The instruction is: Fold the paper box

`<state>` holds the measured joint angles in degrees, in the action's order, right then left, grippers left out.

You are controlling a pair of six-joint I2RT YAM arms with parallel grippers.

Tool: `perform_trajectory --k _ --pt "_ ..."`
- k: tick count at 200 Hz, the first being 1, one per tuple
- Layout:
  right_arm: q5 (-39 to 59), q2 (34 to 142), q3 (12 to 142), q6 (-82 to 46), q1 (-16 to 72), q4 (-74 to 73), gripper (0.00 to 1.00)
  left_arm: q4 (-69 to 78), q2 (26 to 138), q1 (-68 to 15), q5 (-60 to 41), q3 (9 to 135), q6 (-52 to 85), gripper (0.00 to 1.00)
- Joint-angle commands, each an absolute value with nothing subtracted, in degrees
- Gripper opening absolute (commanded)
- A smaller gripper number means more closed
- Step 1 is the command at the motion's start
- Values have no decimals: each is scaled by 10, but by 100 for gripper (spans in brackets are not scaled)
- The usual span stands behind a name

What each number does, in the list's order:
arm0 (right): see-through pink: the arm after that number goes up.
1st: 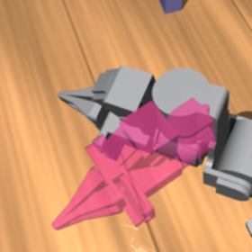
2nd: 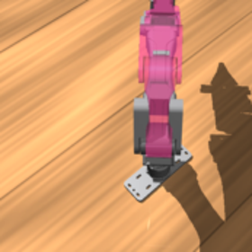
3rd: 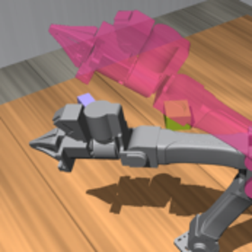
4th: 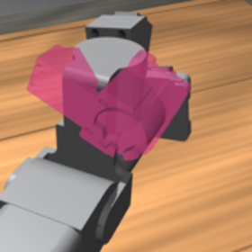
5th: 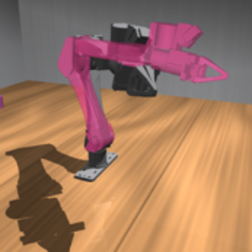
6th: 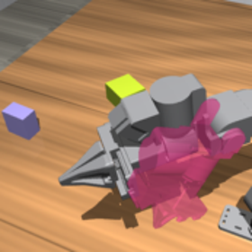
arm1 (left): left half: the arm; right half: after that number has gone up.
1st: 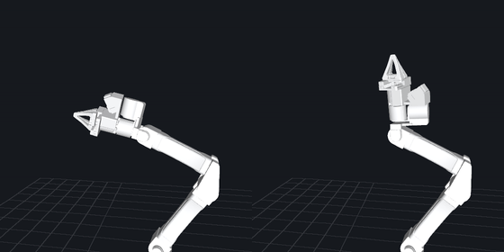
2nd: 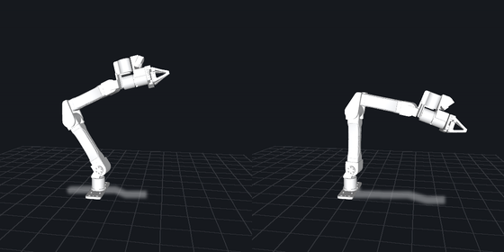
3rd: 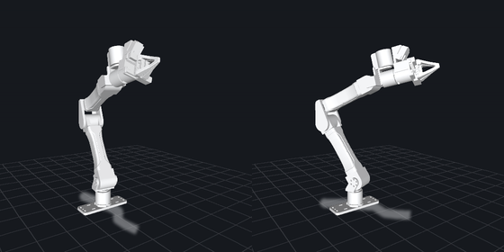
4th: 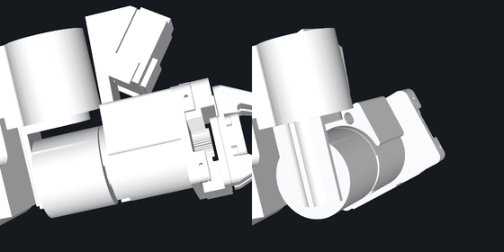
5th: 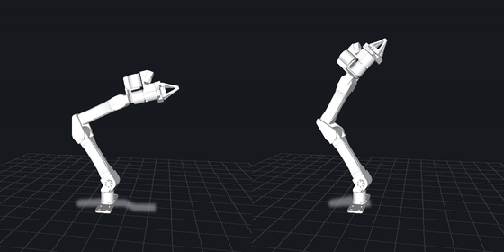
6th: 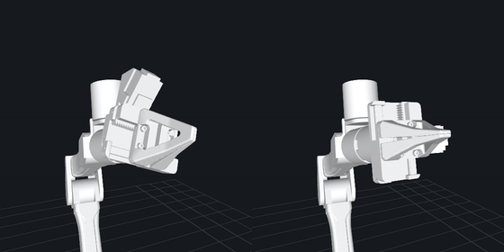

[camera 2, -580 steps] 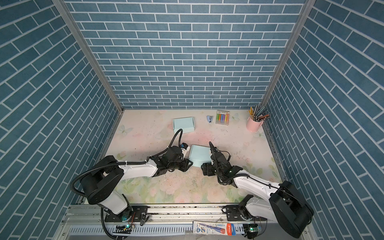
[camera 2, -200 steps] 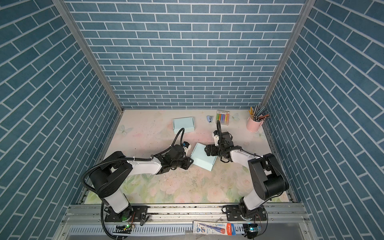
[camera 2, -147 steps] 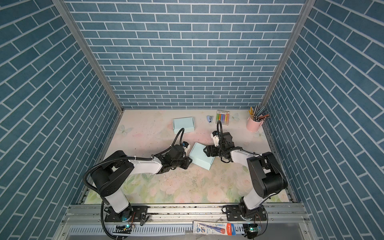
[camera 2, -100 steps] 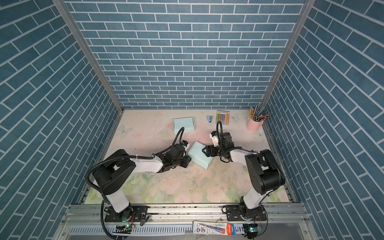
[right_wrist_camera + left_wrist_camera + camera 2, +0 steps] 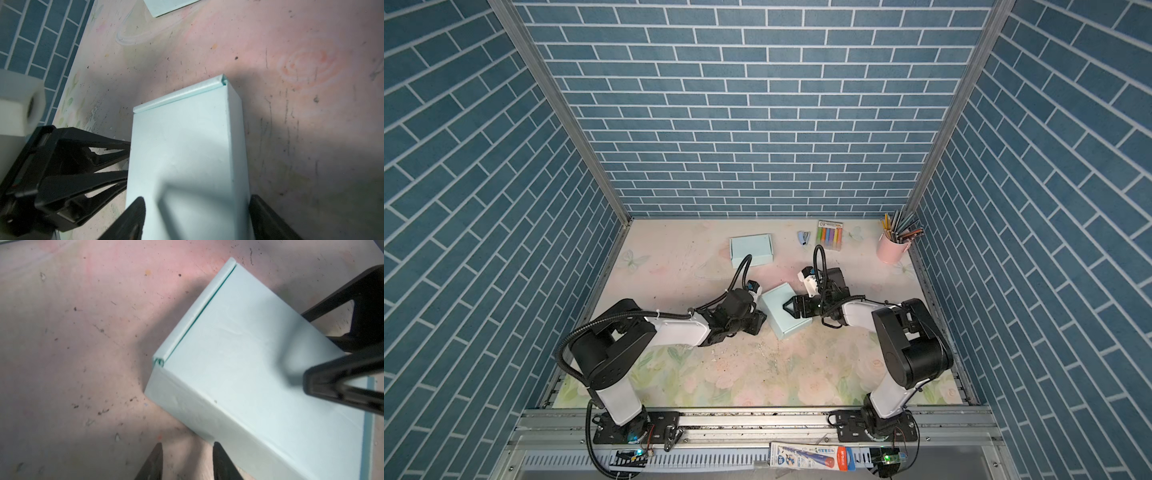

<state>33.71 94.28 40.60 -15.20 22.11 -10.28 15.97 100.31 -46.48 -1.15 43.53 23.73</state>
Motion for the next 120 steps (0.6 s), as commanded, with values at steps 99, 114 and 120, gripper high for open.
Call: perform_trajectory --k 99,114,120 --pt "330 879 375 -195 214 -91 79 178 941 -557 -62 395 305 13" --pt "335 877 365 -199 216 -98 79 195 966 -561 -73 406 315 12" --pt "337 877 361 -202 217 -102 79 201 973 -561 -77 408 320 12"
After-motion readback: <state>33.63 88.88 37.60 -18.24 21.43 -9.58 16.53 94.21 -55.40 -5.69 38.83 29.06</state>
